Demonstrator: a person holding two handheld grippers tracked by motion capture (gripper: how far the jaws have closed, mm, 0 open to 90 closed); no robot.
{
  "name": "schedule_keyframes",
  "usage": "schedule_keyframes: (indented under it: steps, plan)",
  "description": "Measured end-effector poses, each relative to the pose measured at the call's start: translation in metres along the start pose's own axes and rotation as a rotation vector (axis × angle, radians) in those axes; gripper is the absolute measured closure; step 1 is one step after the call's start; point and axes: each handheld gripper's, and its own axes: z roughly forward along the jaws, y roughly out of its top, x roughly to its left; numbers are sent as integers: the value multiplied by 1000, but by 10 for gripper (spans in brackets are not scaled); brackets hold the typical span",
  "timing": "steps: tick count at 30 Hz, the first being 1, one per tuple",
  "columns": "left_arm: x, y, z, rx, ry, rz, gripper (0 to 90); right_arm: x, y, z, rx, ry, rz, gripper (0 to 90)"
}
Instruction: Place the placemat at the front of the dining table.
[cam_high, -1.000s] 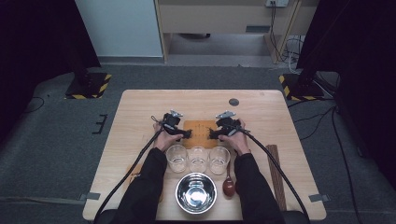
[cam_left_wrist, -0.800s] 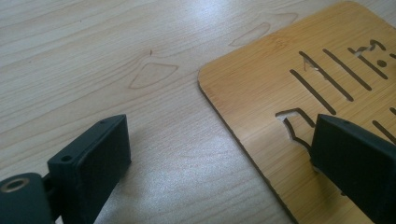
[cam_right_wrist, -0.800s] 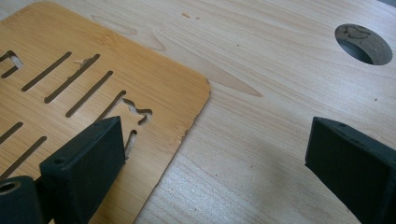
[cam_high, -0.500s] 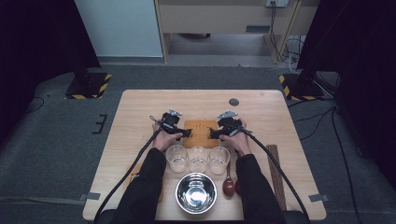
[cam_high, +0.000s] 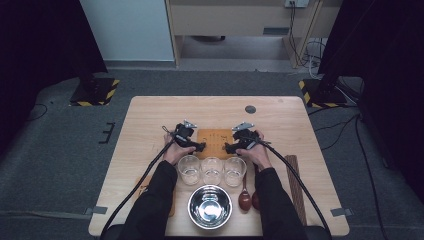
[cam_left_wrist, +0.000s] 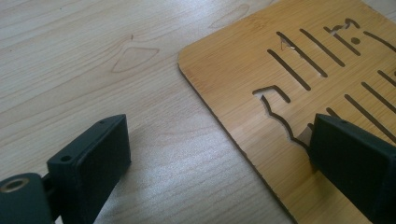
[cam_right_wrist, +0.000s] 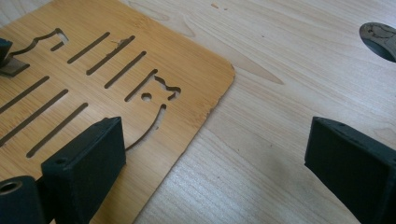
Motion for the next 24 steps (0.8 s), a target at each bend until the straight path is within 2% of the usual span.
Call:
schedule_keyframes:
  steps: [7, 14, 18, 24]
  plan:
    - [1, -1, 1, -5, 14, -3, 25, 3, -1, -1, 21, 30, -8, 50]
    - [5, 0, 4, -25, 28, -13, 20, 2, 2, 4, 11, 16, -1, 47]
    - [7, 2, 7, -42, 43, -27, 19, -1, 2, 9, -11, 4, 33, 46]
    - [9, 5, 10, -44, 55, -20, 20, -3, 2, 12, -22, -5, 49, 46]
